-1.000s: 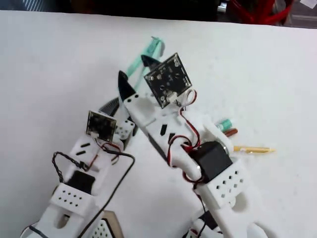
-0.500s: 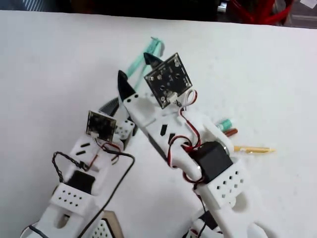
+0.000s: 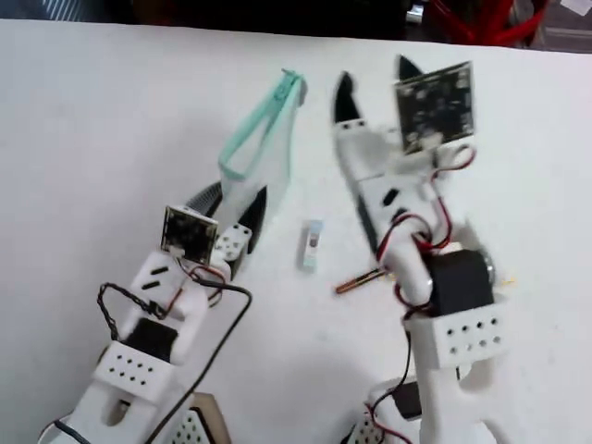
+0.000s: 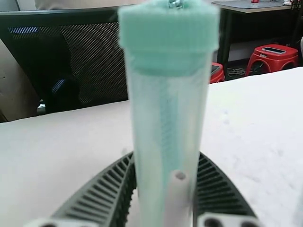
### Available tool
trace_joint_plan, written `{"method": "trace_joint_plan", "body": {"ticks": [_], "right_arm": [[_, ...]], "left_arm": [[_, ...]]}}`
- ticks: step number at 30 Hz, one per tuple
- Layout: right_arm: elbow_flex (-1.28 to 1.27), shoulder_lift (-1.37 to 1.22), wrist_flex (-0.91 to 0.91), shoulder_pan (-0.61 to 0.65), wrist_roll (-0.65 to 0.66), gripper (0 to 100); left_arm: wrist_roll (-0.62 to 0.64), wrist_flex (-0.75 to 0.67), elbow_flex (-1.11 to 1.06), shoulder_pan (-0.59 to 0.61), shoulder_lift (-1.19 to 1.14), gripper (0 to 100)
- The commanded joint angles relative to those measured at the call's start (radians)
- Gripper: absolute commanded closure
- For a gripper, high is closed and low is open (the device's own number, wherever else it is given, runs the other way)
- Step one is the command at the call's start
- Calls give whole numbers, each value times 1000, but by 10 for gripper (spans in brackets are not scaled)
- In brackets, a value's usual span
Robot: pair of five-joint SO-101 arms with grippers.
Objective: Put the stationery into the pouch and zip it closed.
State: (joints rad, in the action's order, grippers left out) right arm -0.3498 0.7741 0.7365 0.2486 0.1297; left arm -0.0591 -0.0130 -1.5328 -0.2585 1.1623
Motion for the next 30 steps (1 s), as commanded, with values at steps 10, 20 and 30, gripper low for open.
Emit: {"method": "trace_joint_plan", "body": {"ticks": [10,20,30], "right_arm": [[43,-222,226,-255,5,779],[37,-567,348,-355,-341,779],[41,-842,343,-375,-493,782]], "left_arm": [[-9,-12,5,-7,8,827],[-9,-12,5,-7,8,827],[-9,-12,3,-8,8,827]]}}
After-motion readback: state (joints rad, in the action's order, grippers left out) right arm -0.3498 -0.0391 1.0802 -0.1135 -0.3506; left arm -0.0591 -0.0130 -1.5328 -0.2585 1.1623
